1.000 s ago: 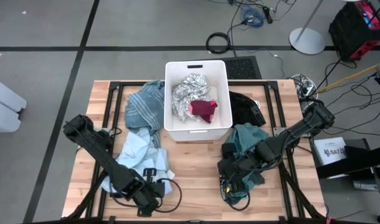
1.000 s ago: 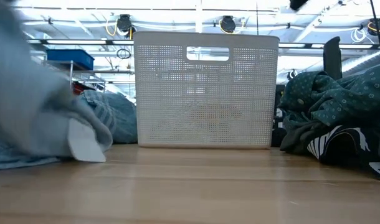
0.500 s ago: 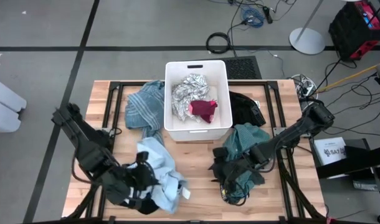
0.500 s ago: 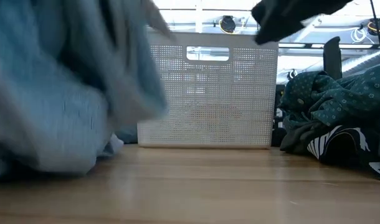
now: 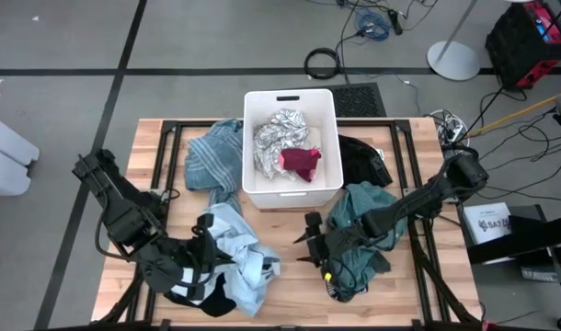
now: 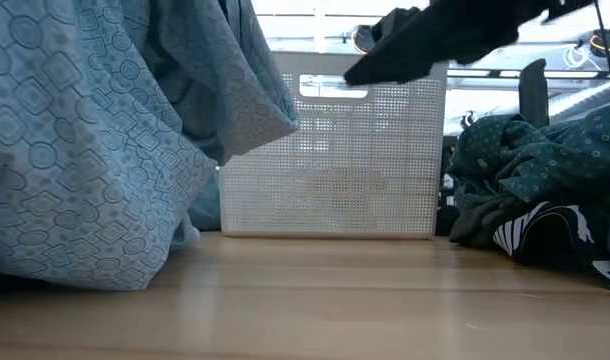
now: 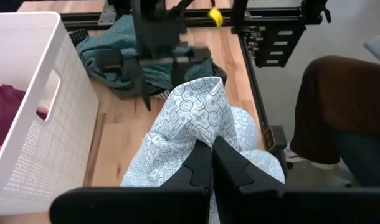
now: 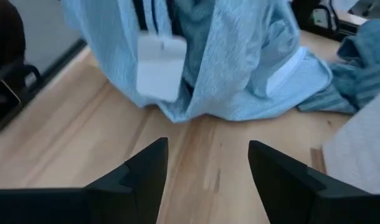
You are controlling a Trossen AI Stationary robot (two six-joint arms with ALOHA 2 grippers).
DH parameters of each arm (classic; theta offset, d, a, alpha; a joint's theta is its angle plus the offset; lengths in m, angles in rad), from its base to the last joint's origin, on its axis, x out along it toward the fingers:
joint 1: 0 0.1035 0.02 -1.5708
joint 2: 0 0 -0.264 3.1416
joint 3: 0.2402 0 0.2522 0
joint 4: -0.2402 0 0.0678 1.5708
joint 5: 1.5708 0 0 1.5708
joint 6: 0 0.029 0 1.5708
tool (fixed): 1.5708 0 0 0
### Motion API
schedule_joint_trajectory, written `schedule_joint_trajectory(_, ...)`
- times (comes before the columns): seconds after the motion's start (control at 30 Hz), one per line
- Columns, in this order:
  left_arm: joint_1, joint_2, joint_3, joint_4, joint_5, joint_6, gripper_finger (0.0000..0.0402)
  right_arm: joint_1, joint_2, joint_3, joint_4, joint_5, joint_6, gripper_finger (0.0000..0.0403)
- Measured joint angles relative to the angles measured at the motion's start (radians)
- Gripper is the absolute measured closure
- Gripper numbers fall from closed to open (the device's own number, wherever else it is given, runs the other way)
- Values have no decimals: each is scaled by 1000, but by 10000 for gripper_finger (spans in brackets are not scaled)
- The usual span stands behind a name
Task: Sort clothes
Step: Put the light blue shirt into the white bin
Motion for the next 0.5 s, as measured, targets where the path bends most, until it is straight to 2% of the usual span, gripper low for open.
schedule_joint_trajectory(0.13,0,0,0,2,0,8,400,-3,82,-1,99,40,-14,193)
schedule_joint_trajectory(0.3,0,0,0,2,0,7,400,-4,163,0,291,41,-30,193)
schedule_joint_trajectory(0.5,0,0,0,1,5,7,400,-4,242,18,355,41,-32,193)
